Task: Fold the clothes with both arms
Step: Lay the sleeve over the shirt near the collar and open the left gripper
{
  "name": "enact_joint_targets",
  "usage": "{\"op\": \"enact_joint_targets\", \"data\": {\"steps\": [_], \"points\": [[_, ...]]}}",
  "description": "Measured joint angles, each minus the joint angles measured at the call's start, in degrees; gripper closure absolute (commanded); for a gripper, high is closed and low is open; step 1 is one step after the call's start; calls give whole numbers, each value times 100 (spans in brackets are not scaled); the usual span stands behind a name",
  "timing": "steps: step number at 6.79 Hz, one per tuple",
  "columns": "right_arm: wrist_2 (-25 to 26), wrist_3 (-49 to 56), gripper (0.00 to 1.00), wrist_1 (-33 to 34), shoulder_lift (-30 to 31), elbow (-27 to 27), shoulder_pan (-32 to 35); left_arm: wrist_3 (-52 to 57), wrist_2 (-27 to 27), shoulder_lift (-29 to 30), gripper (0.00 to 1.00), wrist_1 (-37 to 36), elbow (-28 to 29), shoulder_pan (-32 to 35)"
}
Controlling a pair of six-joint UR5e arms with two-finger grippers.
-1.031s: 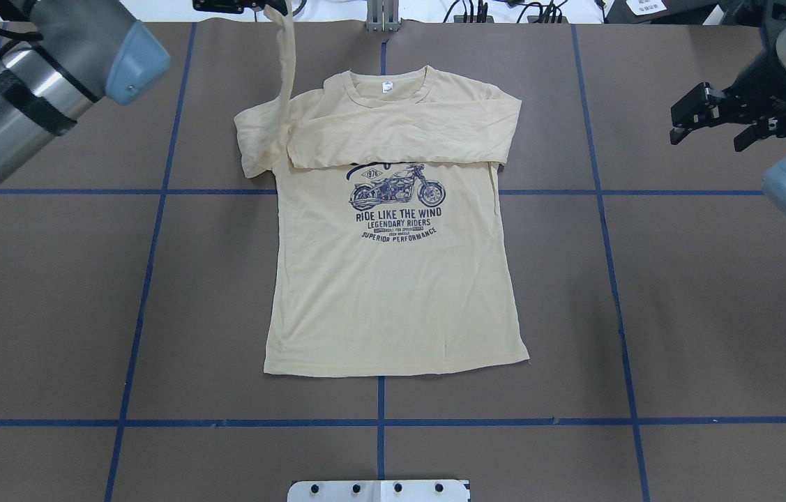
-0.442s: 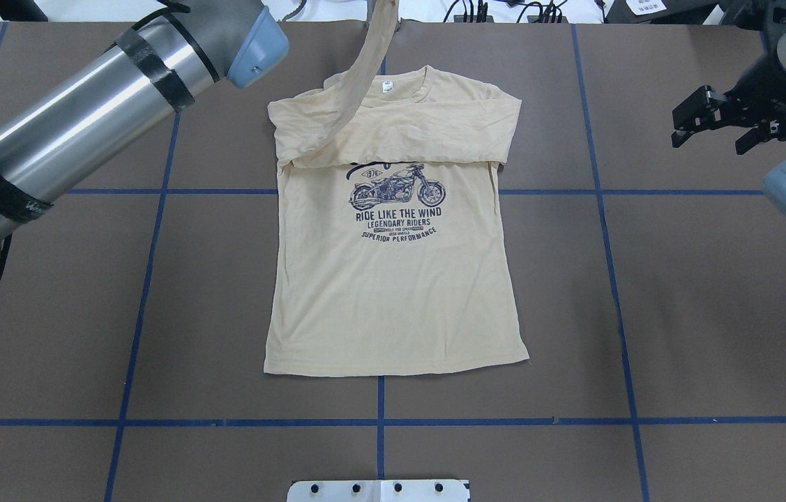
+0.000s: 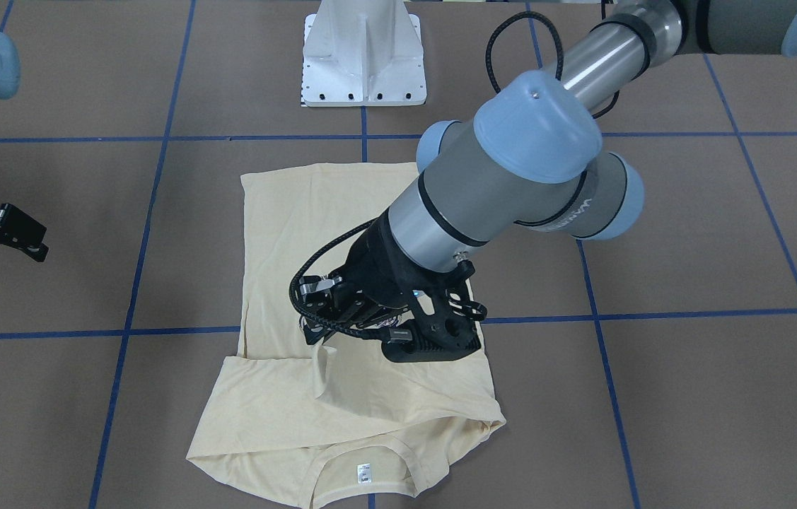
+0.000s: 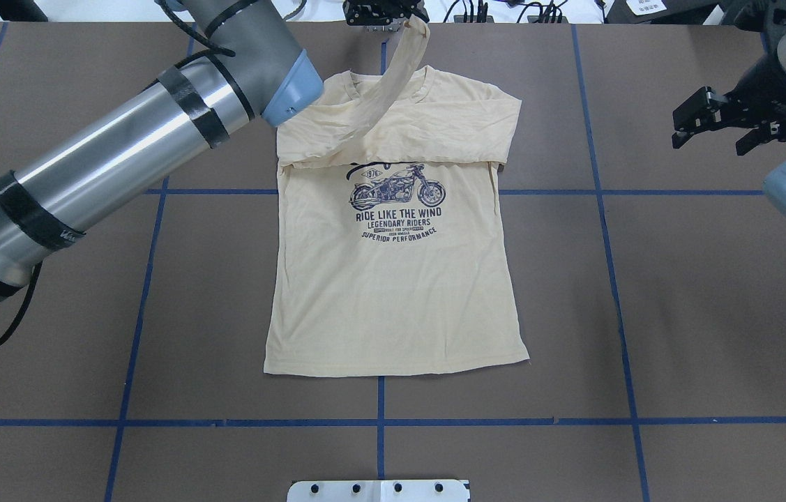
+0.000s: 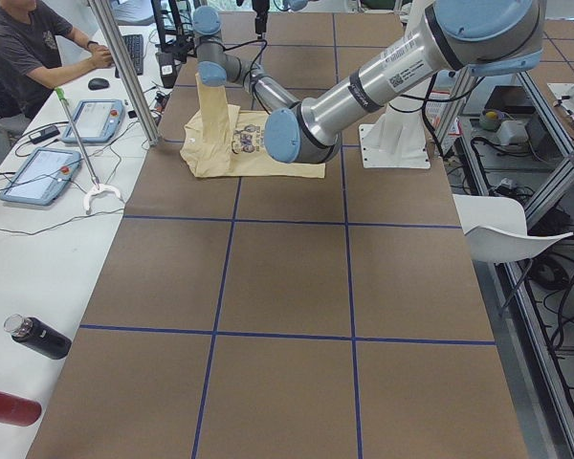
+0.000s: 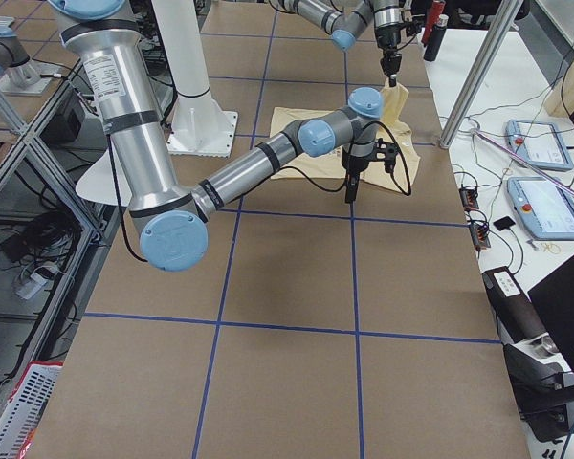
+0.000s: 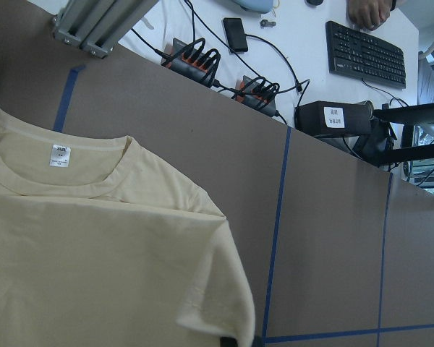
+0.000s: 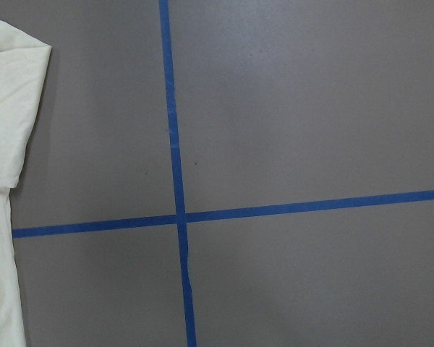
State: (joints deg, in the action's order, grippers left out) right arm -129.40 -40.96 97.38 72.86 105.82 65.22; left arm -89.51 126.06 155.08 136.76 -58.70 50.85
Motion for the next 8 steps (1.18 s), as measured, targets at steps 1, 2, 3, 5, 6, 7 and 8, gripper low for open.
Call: {"op": "enact_joint_targets", "data": {"steps": [1, 2, 3, 5, 6, 7, 8], "points": [[2, 0, 0, 0, 0, -3, 0, -4, -205, 23, 100, 203, 191, -124], [1, 0, 0, 0, 0, -4, -1, -5, -424, 72, 100, 441, 446, -245], [-1, 0, 0, 0, 0, -15, -5, -3, -773, 123, 100, 694, 711, -451], [2, 0, 0, -6, -8, -32, -14, 15, -1619, 150, 100, 1033, 1031, -1056], [3, 0, 0, -8, -13, -34, -20, 24, -1961, 152, 100, 1197, 1149, -1302], [3, -2, 0, -9, -19, -35, -24, 38, -2263, 152, 100, 1288, 1228, -1500], [3, -8, 0, -9, -28, -38, -26, 73, -2473, 153, 100, 1364, 1318, -1623]]}}
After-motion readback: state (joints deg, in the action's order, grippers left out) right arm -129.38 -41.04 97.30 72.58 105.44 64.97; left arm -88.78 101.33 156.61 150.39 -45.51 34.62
